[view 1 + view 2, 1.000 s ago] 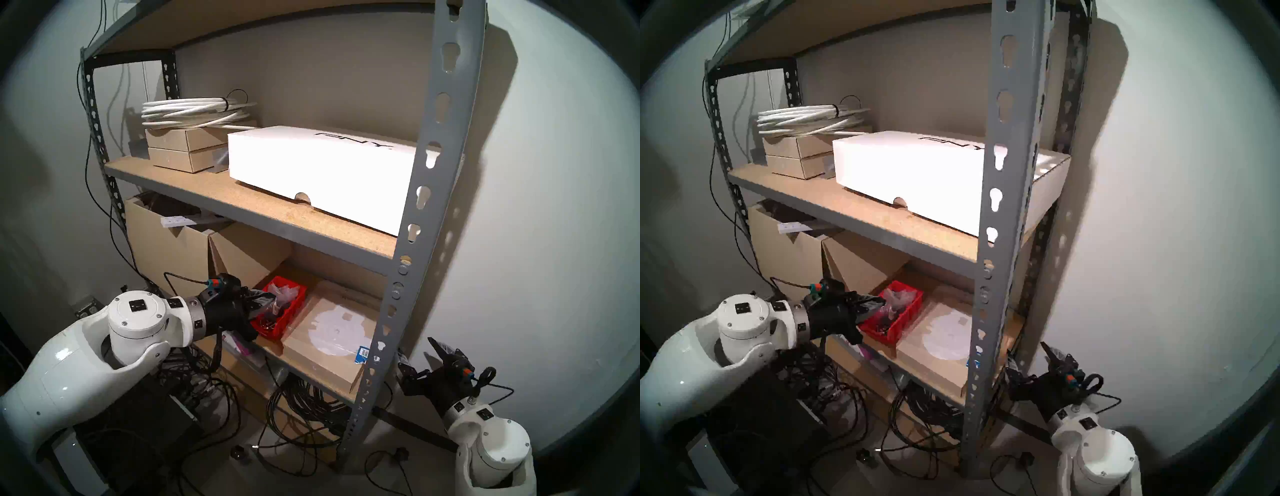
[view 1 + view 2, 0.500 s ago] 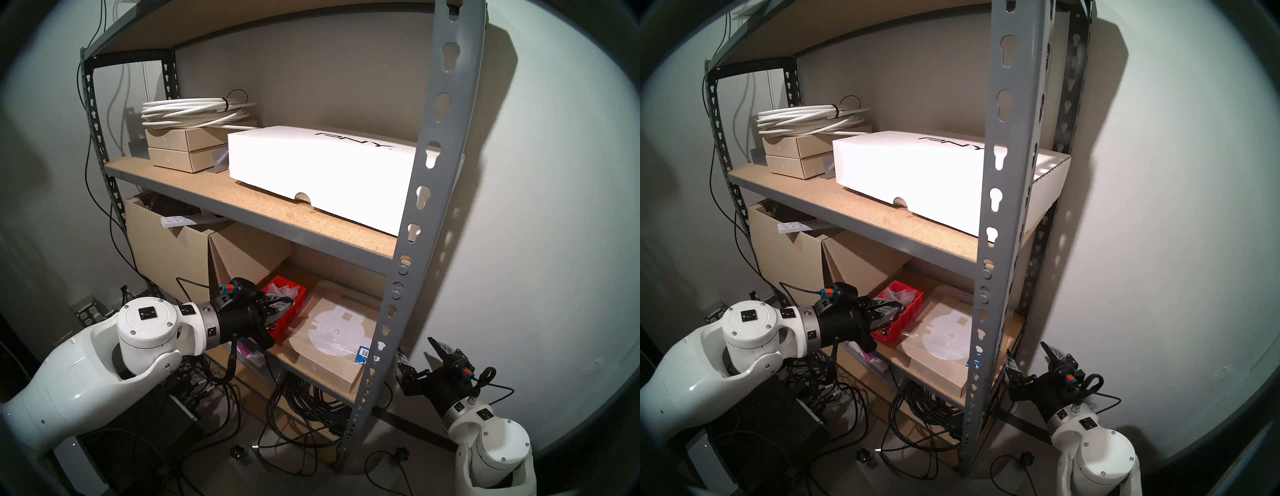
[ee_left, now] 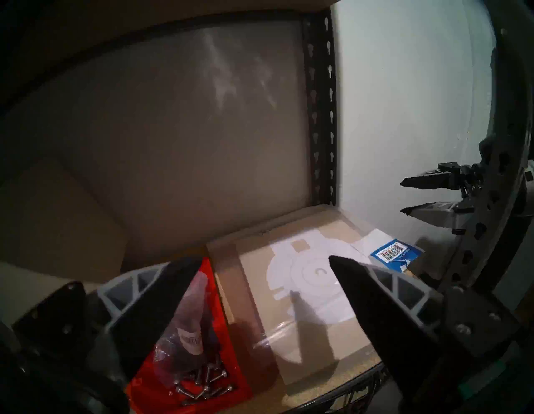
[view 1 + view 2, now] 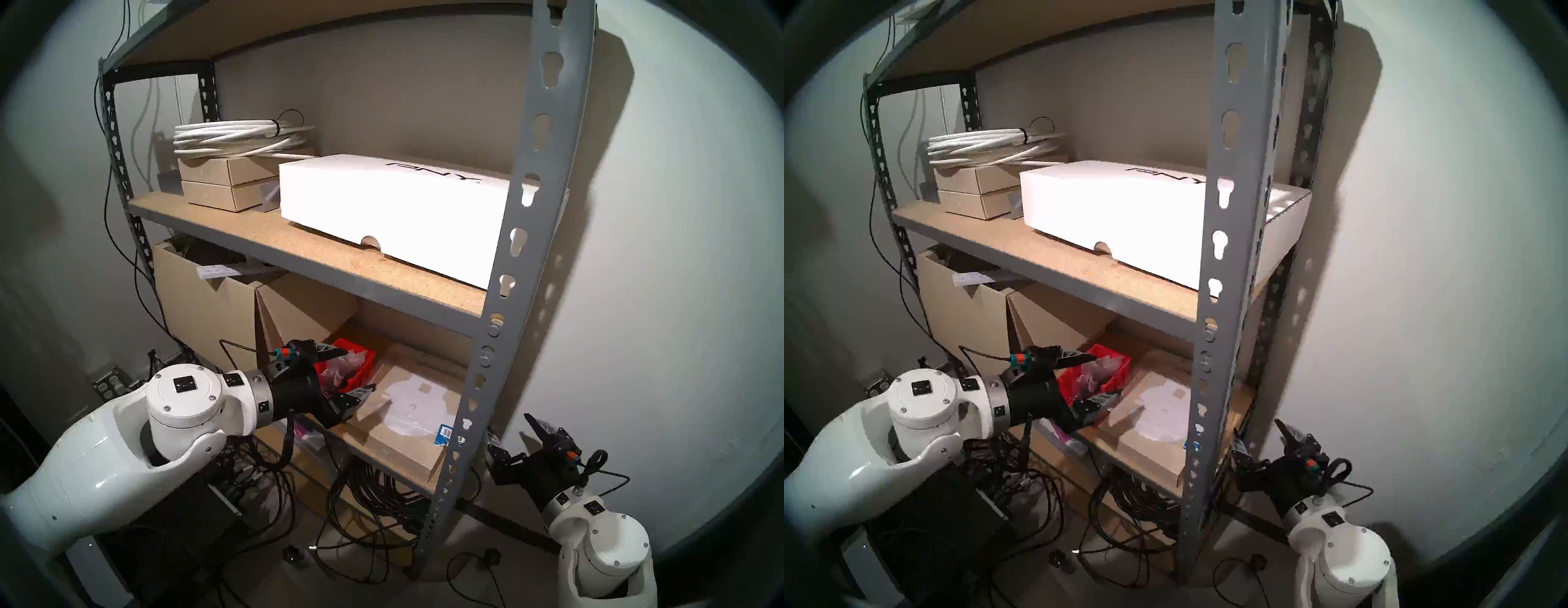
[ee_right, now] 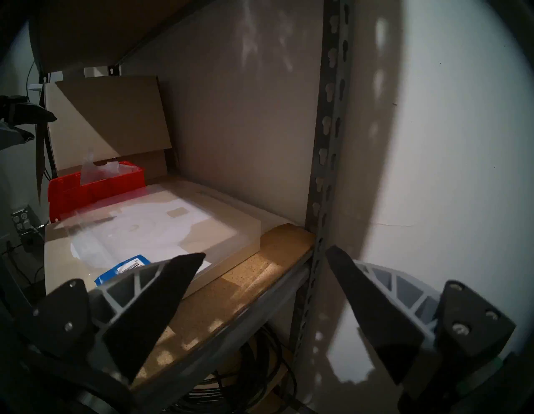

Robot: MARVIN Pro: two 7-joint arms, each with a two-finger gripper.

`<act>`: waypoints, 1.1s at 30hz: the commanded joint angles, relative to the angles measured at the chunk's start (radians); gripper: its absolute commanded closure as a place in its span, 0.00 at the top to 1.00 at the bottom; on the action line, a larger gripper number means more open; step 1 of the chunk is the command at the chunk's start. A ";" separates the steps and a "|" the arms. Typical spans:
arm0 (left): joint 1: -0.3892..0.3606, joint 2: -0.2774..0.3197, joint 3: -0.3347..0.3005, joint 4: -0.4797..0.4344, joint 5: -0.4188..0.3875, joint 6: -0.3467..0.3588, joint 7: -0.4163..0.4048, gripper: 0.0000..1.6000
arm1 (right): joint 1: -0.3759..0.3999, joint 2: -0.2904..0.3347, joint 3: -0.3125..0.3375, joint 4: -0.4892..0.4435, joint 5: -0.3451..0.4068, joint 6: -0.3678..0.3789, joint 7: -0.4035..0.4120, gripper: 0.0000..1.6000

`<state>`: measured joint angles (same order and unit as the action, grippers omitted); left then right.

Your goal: Organize the rack shelf by putting things into a case

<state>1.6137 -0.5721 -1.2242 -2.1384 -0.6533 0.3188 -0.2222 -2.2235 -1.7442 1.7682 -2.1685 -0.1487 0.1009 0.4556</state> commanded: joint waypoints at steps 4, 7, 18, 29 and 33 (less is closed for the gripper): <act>-0.008 0.004 -0.012 -0.018 -0.006 -0.006 -0.002 1.00 | 0.005 0.002 -0.002 -0.021 0.002 -0.009 -0.003 1.00; -0.008 0.005 -0.011 -0.018 -0.007 -0.006 -0.001 1.00 | 0.005 0.002 -0.002 -0.021 0.002 -0.009 -0.003 1.00; -0.011 0.009 -0.007 -0.018 -0.011 -0.008 0.002 1.00 | 0.005 0.002 -0.002 -0.021 0.002 -0.009 -0.003 1.00; -0.012 0.011 -0.005 -0.018 -0.013 -0.009 0.004 1.00 | 0.005 0.002 -0.002 -0.021 0.002 -0.009 -0.003 1.00; -0.013 0.012 -0.004 -0.018 -0.014 -0.010 0.004 1.00 | 0.005 0.002 -0.002 -0.021 0.002 -0.009 -0.003 1.00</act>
<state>1.6086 -0.5599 -1.2217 -2.1391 -0.6680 0.3160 -0.2168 -2.2235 -1.7445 1.7682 -2.1685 -0.1489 0.1008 0.4553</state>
